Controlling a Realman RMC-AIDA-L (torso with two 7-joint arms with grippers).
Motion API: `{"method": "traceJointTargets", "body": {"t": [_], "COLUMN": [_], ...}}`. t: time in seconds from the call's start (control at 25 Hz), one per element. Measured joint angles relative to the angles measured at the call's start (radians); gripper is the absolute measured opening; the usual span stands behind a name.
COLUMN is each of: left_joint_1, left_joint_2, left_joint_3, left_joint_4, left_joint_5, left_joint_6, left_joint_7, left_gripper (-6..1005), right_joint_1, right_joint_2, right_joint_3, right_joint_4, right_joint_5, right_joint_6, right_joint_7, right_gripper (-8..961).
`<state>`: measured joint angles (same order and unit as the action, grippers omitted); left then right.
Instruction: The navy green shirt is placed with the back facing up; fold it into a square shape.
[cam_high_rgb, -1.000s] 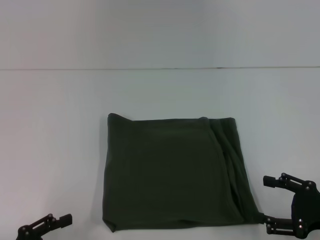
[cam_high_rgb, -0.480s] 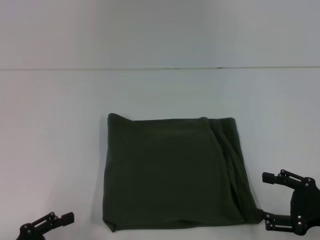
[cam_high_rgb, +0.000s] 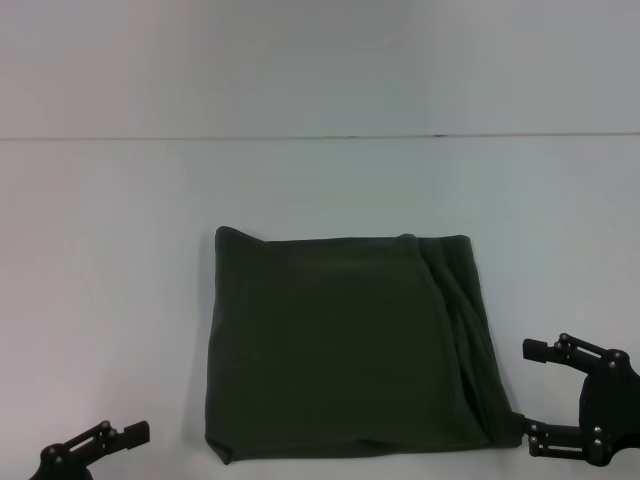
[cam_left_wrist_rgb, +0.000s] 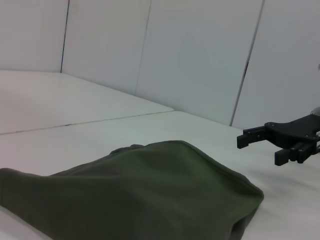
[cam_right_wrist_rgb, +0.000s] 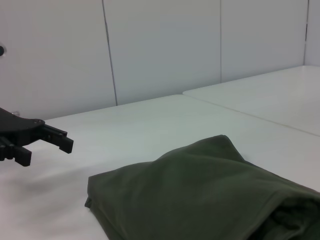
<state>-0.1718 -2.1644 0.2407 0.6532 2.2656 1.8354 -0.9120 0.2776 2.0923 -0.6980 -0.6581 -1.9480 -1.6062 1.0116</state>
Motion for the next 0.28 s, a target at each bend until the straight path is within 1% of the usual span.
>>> {"method": "traceJointTargets", "body": {"t": [0.28], "left_joint_1": [0.000], "left_joint_2": [0.000], "left_joint_3": [0.000], "left_joint_4": [0.000], "left_joint_5": [0.000], "left_joint_6": [-0.001], "left_joint_7": [-0.001], "left_gripper": [868], "right_joint_1": [0.004], "right_joint_2": [0.000], "right_joint_3": [-0.008], "right_joint_4": [0.000], "right_joint_5": [-0.004], "right_joint_6": [-0.001], "right_joint_7": [0.007], "right_gripper": [947]}}
